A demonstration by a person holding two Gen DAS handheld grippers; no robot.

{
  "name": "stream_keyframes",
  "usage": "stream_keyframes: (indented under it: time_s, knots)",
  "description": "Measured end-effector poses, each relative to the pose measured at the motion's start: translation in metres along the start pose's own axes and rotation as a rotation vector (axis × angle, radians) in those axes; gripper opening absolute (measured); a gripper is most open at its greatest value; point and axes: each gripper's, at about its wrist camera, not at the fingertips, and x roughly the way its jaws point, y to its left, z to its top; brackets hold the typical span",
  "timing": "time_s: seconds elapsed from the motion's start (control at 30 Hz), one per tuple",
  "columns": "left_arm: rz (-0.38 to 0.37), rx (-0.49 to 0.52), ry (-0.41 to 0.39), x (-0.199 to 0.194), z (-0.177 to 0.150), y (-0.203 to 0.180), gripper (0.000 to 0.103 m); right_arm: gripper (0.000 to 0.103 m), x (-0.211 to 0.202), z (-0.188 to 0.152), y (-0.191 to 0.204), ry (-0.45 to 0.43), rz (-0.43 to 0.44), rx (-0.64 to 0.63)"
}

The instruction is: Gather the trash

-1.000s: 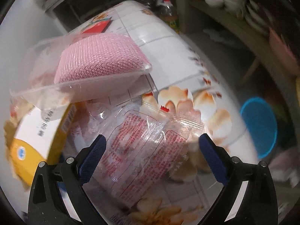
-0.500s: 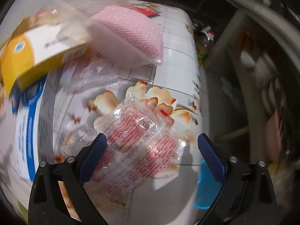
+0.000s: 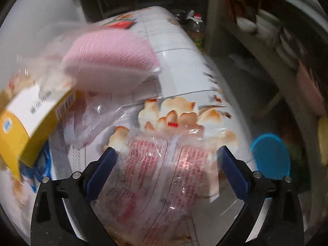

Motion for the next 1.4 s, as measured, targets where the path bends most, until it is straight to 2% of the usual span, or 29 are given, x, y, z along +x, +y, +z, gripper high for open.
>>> stream_keyframes:
  time_s: [0.1, 0.17, 0.2, 0.27, 0.37, 0.43, 0.53, 0.6, 0.73, 0.83, 0.97, 1.2, 1.33, 1.4]
  knots:
    - [-0.001, 0.073, -0.046, -0.003, 0.033, -0.007, 0.064, 0.08, -0.008, -0.006, -0.006, -0.019, 0.005, -0.02]
    - [-0.023, 0.097, -0.054, 0.001, 0.057, -0.01, 0.064, 0.066, -0.022, -0.016, -0.011, -0.016, 0.014, -0.028]
    - [-0.052, 0.119, -0.043, 0.007, 0.073, -0.012, 0.064, 0.061, -0.023, -0.017, -0.014, -0.015, 0.016, -0.03]
    - [-0.087, 0.167, -0.008, 0.026, 0.103, -0.018, 0.064, 0.042, -0.029, -0.02, -0.024, -0.01, 0.017, -0.027]
    - [-0.151, 0.293, 0.112, 0.066, 0.135, -0.031, 0.064, 0.031, -0.03, -0.016, -0.024, -0.004, 0.038, -0.005]
    - [-0.178, 0.387, 0.244, 0.106, 0.152, -0.042, 0.064, 0.03, -0.031, -0.019, -0.031, -0.008, 0.066, 0.017]
    - [-0.159, 0.48, 0.425, 0.167, 0.165, -0.052, 0.069, 0.03, -0.032, -0.02, -0.037, -0.018, 0.096, 0.034]
    - [-0.112, 0.512, 0.515, 0.202, 0.166, -0.054, 0.071, 0.03, -0.032, -0.019, -0.038, -0.024, 0.107, 0.039]
    - [-0.034, 0.59, 0.629, 0.252, 0.162, -0.051, 0.078, 0.03, -0.033, -0.019, -0.041, -0.038, 0.141, 0.051]
    - [-0.041, 0.609, 0.667, 0.265, 0.158, -0.048, 0.085, 0.03, -0.035, -0.023, -0.042, -0.045, 0.162, 0.055]
    - [-0.048, 0.649, 0.691, 0.274, 0.157, -0.051, 0.088, 0.03, -0.035, -0.022, -0.044, -0.053, 0.178, 0.047]
    - [-0.065, 0.65, 0.698, 0.282, 0.154, -0.053, 0.087, 0.03, -0.03, -0.018, -0.05, -0.053, 0.2, 0.064]
    - [-0.064, 0.65, 0.665, 0.279, 0.154, -0.053, 0.08, 0.03, -0.03, -0.017, -0.051, -0.052, 0.204, 0.074]
    - [-0.059, 0.677, 0.638, 0.274, 0.152, -0.056, 0.079, 0.026, -0.03, -0.016, -0.052, -0.049, 0.199, 0.086]
